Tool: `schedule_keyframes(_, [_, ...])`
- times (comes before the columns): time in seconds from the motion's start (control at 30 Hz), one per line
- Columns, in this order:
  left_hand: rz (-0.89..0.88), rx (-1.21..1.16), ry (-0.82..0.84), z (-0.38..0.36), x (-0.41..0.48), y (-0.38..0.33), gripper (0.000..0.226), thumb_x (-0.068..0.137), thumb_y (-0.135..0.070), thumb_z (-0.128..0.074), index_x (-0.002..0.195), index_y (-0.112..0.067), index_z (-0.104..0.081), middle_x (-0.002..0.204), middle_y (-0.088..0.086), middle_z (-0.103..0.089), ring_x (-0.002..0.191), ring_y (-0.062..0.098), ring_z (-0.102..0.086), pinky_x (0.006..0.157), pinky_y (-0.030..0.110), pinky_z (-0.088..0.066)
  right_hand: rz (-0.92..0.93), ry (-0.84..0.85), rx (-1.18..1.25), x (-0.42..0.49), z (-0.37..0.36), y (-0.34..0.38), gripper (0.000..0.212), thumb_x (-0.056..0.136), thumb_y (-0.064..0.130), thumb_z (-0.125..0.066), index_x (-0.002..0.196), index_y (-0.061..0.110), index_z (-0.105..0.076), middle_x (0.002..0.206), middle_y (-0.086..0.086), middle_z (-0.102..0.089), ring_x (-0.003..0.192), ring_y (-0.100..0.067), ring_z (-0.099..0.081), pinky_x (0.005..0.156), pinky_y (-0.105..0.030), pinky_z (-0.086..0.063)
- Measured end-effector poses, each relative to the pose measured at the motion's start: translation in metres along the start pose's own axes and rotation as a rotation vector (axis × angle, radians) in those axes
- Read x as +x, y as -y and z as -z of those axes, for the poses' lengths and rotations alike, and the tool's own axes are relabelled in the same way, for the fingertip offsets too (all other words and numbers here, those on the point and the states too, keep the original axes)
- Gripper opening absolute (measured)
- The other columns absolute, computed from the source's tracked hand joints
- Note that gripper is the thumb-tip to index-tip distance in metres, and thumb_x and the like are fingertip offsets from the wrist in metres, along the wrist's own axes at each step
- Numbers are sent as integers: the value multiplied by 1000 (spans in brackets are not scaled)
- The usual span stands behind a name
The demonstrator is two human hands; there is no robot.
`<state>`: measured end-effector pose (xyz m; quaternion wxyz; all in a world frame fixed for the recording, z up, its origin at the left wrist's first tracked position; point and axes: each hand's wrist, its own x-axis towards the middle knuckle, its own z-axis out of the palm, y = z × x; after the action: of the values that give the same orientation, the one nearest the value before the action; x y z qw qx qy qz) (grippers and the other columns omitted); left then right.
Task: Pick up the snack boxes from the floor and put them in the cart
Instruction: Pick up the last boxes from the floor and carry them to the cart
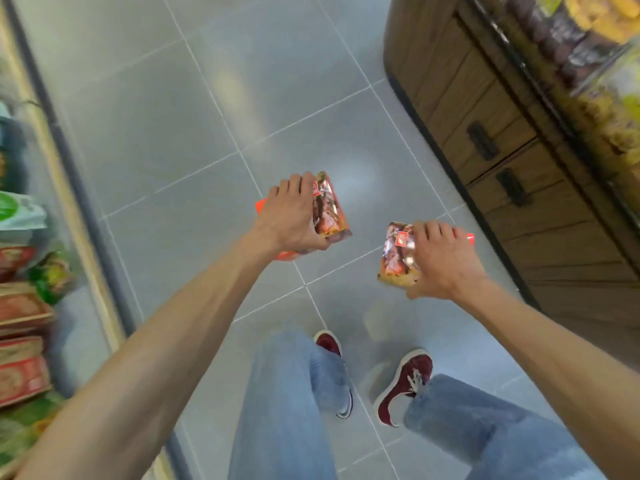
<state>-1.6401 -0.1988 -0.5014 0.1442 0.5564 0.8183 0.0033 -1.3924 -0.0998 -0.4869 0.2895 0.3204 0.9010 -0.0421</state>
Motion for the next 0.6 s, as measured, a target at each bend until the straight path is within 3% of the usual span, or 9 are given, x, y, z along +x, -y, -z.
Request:
schedule_keyframes(0.17, [196,-7,-127,127,-62,37,120,51,-103,-44,126,-11,-41,113,6,-53,106,30,-55,94,44,-45,45,-97,24,-38,132,35,122,47,68,-81,143,9,-33,133,-9,-49,119,-29,-50,99,-39,-38])
schedule_keyframes(0.37, [383,-91,-260,259,-133,65,133,47,-104,-37,136,-6,-37,124,14,-51,114,36,-51,100,49,-42,164,-254,71,-85,271,80,125,49,65,-80,147,8,-28,137,-13,-47,122,-33,-48,103,-43,-37])
schedule_keyframes(0.47, [475,-97,-343,309,-173,78,134,46,-106,-31,135,-6,-37,123,13,-52,113,35,-51,98,46,-43,248,-298,45,-103,329,100,126,49,69,-79,148,10,-27,141,-11,-46,125,-32,-47,106,-44,-36])
schedule_keyframes(0.6, [535,-133,-423,353,-219,97,129,47,-105,-41,134,-10,-36,124,11,-51,113,32,-51,99,46,-43,309,-381,38,-123,388,127,127,50,67,-79,150,10,-25,143,-11,-44,128,-33,-45,107,-45,-35])
